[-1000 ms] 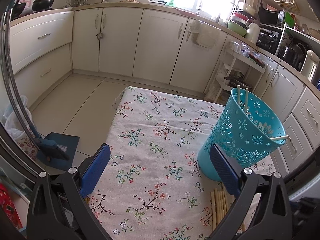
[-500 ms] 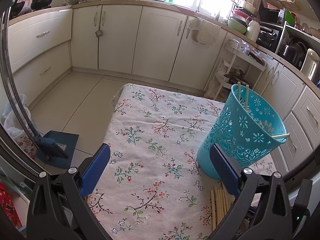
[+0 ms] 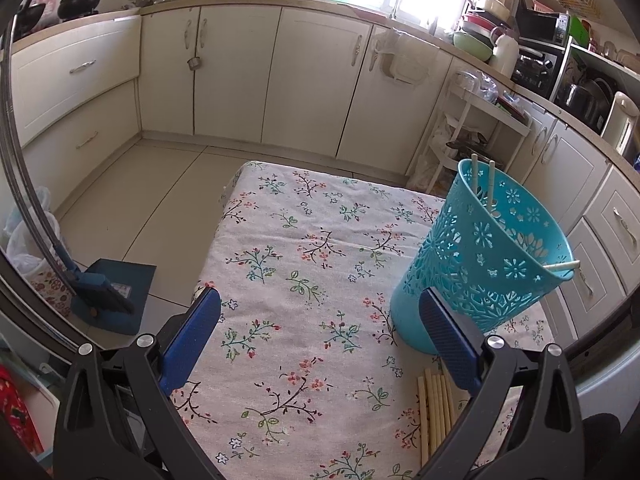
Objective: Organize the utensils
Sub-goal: 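Lift the chopstick over the teal cup and open the right tool, then bring both open tools back toward the remaining chopsticks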
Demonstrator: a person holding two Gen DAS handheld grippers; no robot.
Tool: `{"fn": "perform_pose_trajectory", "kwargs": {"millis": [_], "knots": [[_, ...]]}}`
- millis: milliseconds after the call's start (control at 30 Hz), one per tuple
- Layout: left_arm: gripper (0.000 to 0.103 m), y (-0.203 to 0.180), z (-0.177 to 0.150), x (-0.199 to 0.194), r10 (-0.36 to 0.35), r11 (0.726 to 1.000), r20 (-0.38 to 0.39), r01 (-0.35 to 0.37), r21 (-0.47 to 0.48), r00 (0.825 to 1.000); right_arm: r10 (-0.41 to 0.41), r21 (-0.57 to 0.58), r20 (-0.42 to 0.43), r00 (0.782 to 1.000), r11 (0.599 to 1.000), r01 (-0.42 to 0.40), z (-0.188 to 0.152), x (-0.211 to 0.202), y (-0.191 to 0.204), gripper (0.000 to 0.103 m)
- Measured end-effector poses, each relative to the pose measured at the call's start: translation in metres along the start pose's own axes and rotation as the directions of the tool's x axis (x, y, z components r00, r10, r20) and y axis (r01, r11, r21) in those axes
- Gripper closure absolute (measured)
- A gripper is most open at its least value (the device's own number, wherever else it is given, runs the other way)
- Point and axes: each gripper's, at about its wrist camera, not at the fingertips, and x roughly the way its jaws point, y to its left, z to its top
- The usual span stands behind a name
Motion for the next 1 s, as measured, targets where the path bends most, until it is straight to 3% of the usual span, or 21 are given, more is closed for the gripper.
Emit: {"fn": "perform_pose_trajectory", "kwargs": {"millis": [167,233,400,567,767,867,1000], "knots": [[0.007,0.0,0.001,-0.001,0.001,1.0,0.002,-0.001,0.003,1.0,-0.126,0.005,0.189,0.974,0.992,0.127,0.025,0.042,0.004,0.097],[0.007,0.001,0.003,-0.001,0.0,1.0,0.003,0.0,-0.001,1.0,-0.174,0.013,0.213,0.961,0.984,0.176,0.024,0.057,-0.001,0.097],[0.007,0.005,0.005,0.002,0.009,1.0,0.001,-0.009,-0.014,1.0,-0.254,-0.011,0.136,0.958,0.966,0.258,0.004,0.091,-0.017,0.097],[0.007,0.015,0.006,0.003,0.02,0.999,-0.002,-0.02,-0.043,1.0,-0.252,-0.075,0.051,0.966,0.964,0.255,-0.021,0.086,-0.006,0.095],[0.007,0.024,0.005,-0.003,0.003,0.997,0.0,-0.003,-0.083,1.0,-0.241,-0.129,0.073,0.968,0.96,0.249,-0.038,0.044,0.021,0.087],[0.007,0.023,0.005,-0.008,-0.002,0.997,0.013,0.003,-0.076,1.0,-0.247,-0.159,0.096,0.964,0.952,0.26,-0.045,0.023,0.032,0.07],[0.007,0.023,0.006,-0.012,-0.018,0.997,0.019,0.02,-0.079,1.0,-0.265,-0.193,0.094,0.96,0.941,0.279,-0.062,0.003,0.041,0.068]]}}
